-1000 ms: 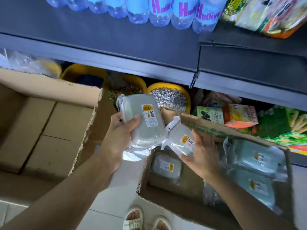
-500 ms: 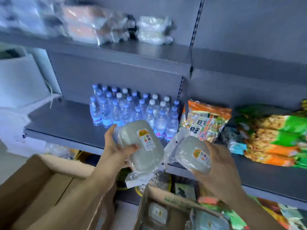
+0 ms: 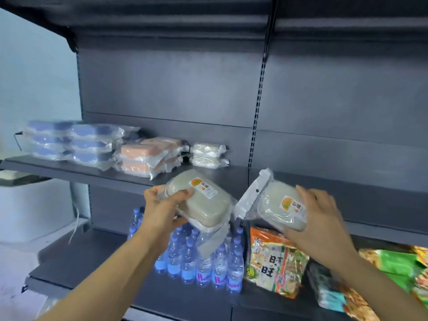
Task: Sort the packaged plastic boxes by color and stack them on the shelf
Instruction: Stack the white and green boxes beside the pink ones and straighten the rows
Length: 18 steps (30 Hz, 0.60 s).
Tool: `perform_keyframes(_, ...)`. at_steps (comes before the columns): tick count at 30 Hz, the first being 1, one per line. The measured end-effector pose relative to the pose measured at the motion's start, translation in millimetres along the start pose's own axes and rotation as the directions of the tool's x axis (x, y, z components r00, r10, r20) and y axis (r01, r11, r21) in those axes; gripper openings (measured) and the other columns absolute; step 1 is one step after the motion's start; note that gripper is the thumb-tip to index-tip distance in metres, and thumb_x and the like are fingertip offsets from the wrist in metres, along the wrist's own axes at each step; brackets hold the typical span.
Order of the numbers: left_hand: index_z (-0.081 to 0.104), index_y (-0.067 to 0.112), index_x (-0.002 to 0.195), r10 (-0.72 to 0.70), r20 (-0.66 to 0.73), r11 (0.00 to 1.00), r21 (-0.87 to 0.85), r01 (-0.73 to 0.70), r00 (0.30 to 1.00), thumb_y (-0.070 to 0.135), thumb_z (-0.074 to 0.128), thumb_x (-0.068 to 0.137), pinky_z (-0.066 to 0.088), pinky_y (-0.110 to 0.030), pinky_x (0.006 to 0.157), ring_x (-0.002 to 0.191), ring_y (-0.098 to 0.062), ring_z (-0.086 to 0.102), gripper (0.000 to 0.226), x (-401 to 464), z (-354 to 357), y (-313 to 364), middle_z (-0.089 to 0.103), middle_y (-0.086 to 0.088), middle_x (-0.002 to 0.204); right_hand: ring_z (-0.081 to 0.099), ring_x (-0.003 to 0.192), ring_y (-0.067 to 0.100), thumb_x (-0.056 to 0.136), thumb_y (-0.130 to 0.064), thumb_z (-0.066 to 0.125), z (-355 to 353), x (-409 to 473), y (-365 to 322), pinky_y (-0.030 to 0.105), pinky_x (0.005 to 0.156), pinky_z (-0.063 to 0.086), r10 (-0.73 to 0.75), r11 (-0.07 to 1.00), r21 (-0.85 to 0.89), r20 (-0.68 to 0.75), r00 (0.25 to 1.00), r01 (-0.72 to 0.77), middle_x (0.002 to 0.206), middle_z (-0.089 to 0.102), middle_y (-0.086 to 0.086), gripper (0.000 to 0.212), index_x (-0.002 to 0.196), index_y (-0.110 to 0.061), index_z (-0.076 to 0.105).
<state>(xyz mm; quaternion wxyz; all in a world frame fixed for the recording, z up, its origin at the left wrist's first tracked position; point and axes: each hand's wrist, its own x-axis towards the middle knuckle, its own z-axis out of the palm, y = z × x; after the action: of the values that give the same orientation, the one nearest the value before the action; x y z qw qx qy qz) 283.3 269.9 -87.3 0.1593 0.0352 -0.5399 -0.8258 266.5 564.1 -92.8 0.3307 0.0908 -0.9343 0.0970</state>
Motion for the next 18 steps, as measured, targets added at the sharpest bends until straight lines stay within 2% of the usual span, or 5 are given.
perform_keyframes(4, 0.032, 0.016, 0.108, -0.010, -0.048, 1.000, -0.016, 0.009, 0.999, 0.013, 0.072, 0.080, 0.055, -0.039, 0.064, 0.078, -0.022, 0.063, 0.049, 52, 17, 13, 0.057, -0.010, 0.099, 0.039, 0.114, 0.029, 0.062, -0.034, 0.080, -5, 45, 4, 0.043, 0.094, 0.040, 0.050, 0.999, 0.009, -0.042, 0.998, -0.050, 0.126, 0.045, 0.010, 0.094, 0.142, -0.014, 0.036)
perform_keyframes(8, 0.049, 0.005, 0.115, -0.102, -0.071, 0.995, -0.025, 0.100, 0.992, 0.014, 0.072, 0.080, 0.052, -0.028, 0.047, 0.081, -0.021, 0.064, 0.042, 126, 24, 5, 0.063, -0.014, 0.109, 0.042, 0.117, 0.030, 0.057, -0.030, 0.082, 10, 87, 7, 0.043, 0.099, 0.038, 0.053, 0.998, -0.025, -0.035, 0.998, -0.054, 0.131, 0.045, 0.011, 0.101, 0.144, -0.014, 0.033)
perform_keyframes(12, 0.057, 0.003, 0.120, -0.164, -0.018, 0.986, 0.040, 0.164, 0.986, 0.020, 0.070, 0.083, 0.048, -0.026, 0.056, 0.086, -0.018, 0.064, 0.043, 205, 29, -14, 0.065, -0.011, 0.114, 0.041, 0.119, 0.026, 0.053, -0.025, 0.085, 38, 126, 8, 0.042, 0.102, 0.038, 0.047, 0.996, -0.071, -0.033, 0.998, -0.050, 0.132, 0.043, 0.008, 0.105, 0.144, -0.014, 0.033)
perform_keyframes(16, 0.052, 0.001, 0.115, -0.179, -0.053, 0.981, 0.072, 0.183, 0.982, 0.015, 0.072, 0.082, 0.050, -0.028, 0.053, 0.089, -0.021, 0.063, 0.040, 272, 39, -33, 0.063, -0.011, 0.110, 0.037, 0.122, 0.025, 0.052, -0.020, 0.082, 66, 163, 4, 0.037, 0.106, 0.032, 0.064, 0.994, -0.088, -0.031, 0.997, -0.066, 0.134, 0.040, 0.005, 0.100, 0.141, -0.014, 0.036)
perform_keyframes(18, 0.047, 0.000, 0.121, -0.180, -0.078, 0.977, 0.098, 0.187, 0.981, 0.014, 0.073, 0.081, 0.053, -0.032, 0.058, 0.094, -0.025, 0.063, 0.050, 299, 43, -43, 0.061, -0.012, 0.113, 0.038, 0.121, 0.025, 0.052, -0.017, 0.082, 79, 176, 1, 0.034, 0.106, 0.029, 0.065, 0.995, -0.072, -0.024, 0.998, -0.067, 0.132, 0.040, 0.004, 0.097, 0.138, -0.014, 0.039)
